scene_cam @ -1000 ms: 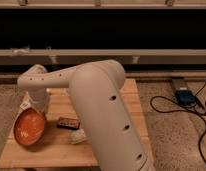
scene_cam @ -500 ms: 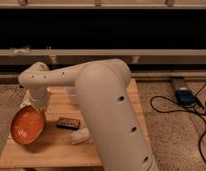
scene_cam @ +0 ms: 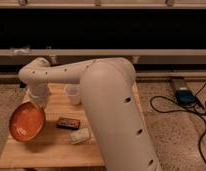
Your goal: Pick up the ceramic bowl
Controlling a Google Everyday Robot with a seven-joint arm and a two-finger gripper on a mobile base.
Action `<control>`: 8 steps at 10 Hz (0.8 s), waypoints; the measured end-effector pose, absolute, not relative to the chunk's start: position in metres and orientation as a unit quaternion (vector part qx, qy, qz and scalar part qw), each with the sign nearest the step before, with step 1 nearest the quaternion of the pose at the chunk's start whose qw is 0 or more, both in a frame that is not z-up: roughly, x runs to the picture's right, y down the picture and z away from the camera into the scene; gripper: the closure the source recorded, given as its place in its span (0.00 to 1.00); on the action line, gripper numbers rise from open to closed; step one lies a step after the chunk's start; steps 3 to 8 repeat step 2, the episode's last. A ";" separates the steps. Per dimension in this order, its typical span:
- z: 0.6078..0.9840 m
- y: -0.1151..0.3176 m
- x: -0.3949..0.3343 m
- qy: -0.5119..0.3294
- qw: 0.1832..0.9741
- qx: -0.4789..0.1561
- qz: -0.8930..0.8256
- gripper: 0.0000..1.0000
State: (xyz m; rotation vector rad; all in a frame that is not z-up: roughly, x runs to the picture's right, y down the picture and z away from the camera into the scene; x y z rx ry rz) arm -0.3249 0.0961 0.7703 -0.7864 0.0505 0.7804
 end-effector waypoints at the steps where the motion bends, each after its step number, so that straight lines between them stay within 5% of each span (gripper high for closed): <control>1: 0.770 0.096 -0.325 0.024 0.850 -0.374 0.370 1.00; 8: 0.770 0.097 -0.326 0.024 0.850 -0.374 0.370 1.00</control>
